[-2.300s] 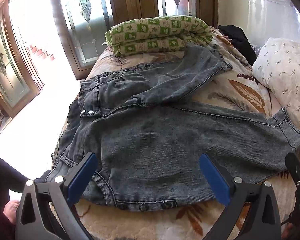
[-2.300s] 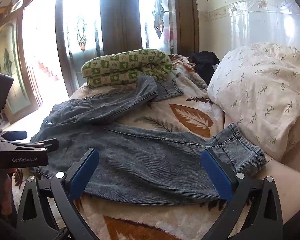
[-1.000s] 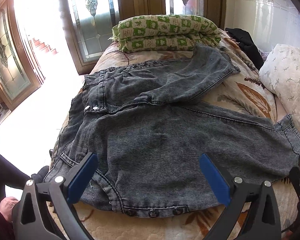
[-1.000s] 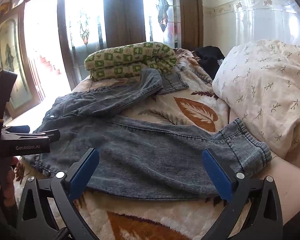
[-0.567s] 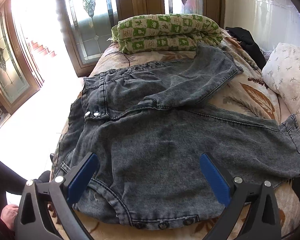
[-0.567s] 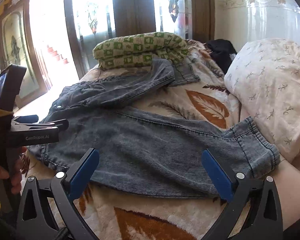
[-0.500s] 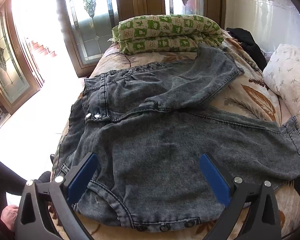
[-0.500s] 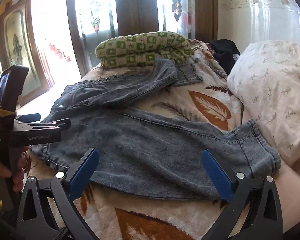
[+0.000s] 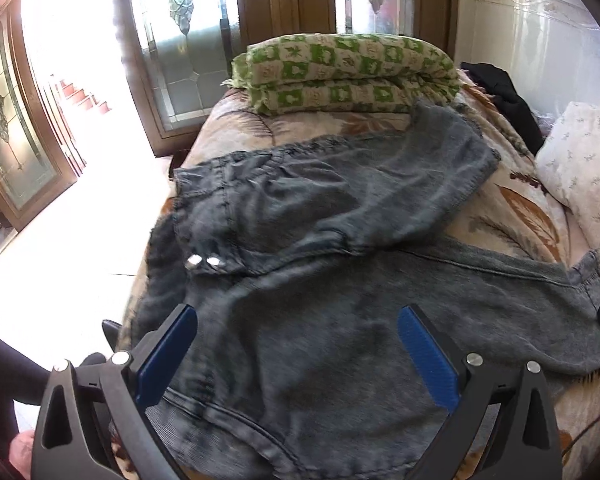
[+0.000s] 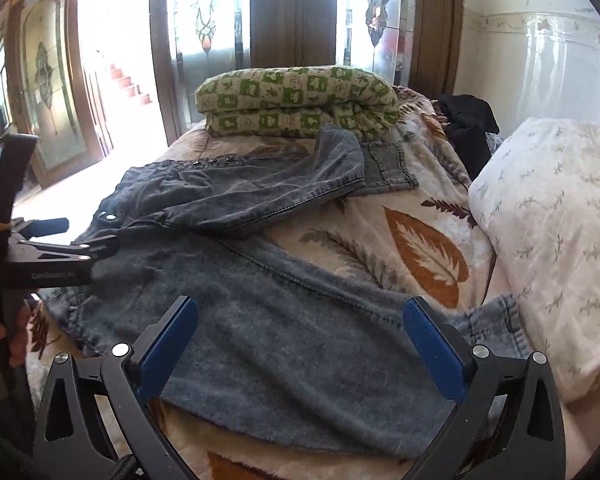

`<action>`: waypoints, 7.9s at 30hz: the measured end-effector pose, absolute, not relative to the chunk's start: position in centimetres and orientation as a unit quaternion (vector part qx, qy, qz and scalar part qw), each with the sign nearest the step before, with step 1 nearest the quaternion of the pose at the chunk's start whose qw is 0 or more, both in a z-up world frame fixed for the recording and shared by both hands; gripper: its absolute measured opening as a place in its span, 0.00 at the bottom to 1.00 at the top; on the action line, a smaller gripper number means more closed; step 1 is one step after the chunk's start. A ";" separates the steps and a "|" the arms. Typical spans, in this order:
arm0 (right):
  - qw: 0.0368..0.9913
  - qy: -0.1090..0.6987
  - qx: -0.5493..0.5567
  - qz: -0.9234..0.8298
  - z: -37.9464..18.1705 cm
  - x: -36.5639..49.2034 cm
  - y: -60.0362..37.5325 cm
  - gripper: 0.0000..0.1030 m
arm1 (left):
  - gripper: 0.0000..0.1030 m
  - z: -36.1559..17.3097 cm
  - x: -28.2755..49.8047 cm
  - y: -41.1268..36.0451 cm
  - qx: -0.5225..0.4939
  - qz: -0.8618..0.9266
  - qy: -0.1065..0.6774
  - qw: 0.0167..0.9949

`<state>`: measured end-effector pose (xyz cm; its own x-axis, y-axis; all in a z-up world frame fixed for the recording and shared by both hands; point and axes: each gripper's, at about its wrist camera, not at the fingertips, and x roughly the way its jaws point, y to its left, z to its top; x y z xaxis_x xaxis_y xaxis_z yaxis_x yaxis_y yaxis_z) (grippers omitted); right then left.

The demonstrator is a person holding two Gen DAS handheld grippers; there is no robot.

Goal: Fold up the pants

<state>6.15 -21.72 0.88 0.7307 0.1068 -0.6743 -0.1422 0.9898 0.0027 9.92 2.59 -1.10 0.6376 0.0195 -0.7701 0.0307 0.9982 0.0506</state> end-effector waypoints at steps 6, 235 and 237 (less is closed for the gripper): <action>0.928 0.363 -0.008 0.083 1.9 10.5 -22.7 1.00 | 0.92 -1.3 12.5 5.9 -0.001 -0.007 0.446 0.895; 0.818 0.495 0.293 0.011 -8.6 16.9 -36.6 0.11 | 0.24 -5.8 4.7 -2.3 0.211 -0.243 0.448 0.834; 0.846 0.471 0.252 0.007 -6.9 15.6 -35.7 0.09 | 0.12 -6.2 5.0 -2.8 0.215 -0.245 0.451 0.831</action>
<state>15.57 -35.67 -6.86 0.5567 0.2482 -0.7928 0.2260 0.8731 0.4320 5.01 -2.76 -6.21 0.4741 -0.2132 -0.8543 0.6005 0.7879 0.1366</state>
